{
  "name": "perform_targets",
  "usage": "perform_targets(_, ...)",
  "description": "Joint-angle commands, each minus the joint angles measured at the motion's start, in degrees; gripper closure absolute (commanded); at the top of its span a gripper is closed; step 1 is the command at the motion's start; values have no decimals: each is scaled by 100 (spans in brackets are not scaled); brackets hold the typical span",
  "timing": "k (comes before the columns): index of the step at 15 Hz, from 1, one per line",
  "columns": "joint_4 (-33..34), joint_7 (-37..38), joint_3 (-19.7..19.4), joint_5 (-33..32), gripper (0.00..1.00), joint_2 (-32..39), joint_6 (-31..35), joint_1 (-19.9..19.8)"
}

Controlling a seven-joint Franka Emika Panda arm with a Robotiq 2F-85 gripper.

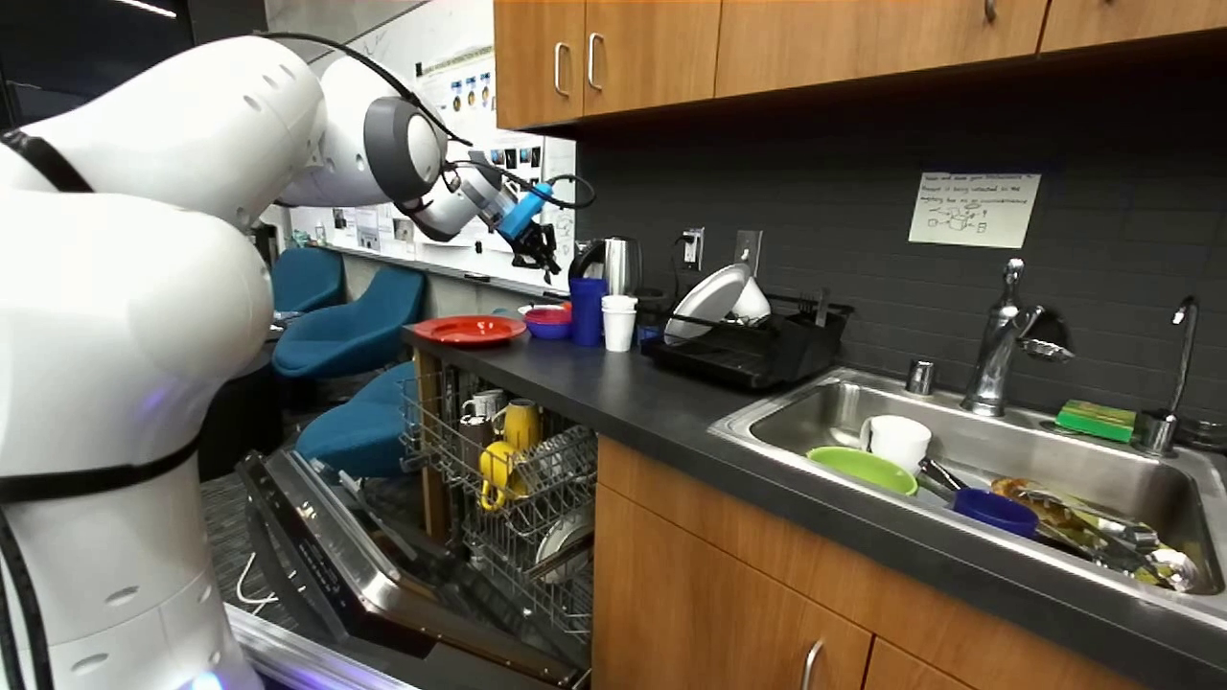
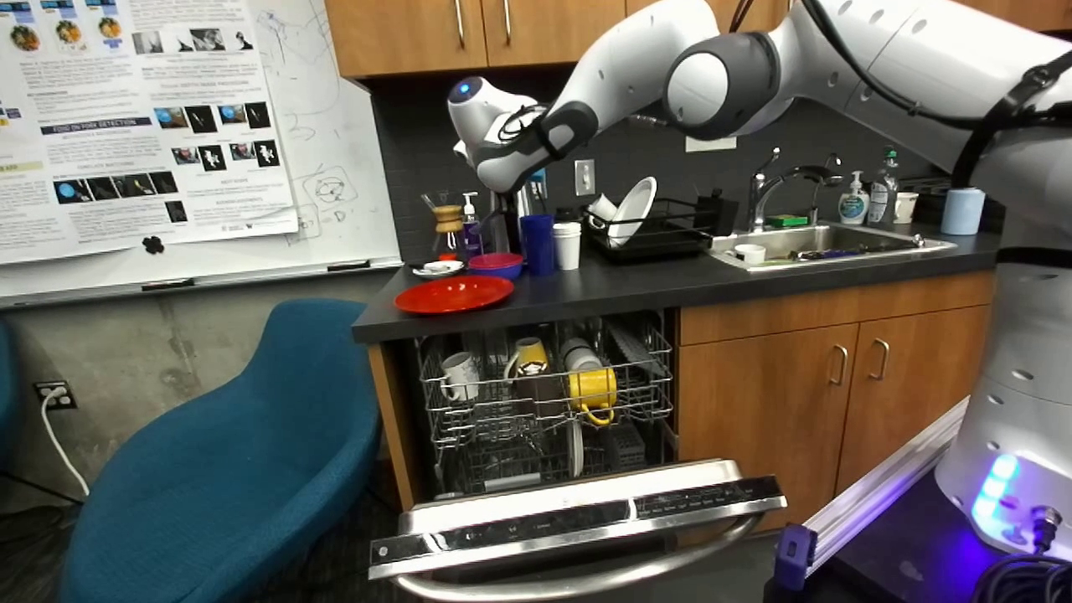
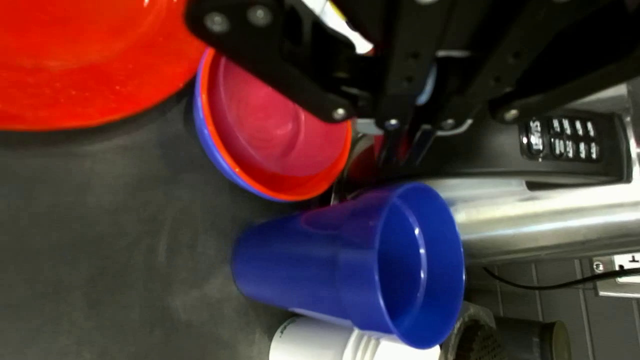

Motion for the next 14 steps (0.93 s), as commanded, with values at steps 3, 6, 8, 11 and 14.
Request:
perform_targets(3,-905,477,61,-37,98,-815,-298,578)
perform_targets(6,-1524,624,44,-98,98,-1307,-340,815)
perform_targets(8,-2066,535,22,-128,98,-1709,-375,879)
perform_targets(11,-2814,272,-31,-229,98,-2322,-590,864)
perform_targets(14,-3595,110,-126,-438,98,-2939,-719,776)
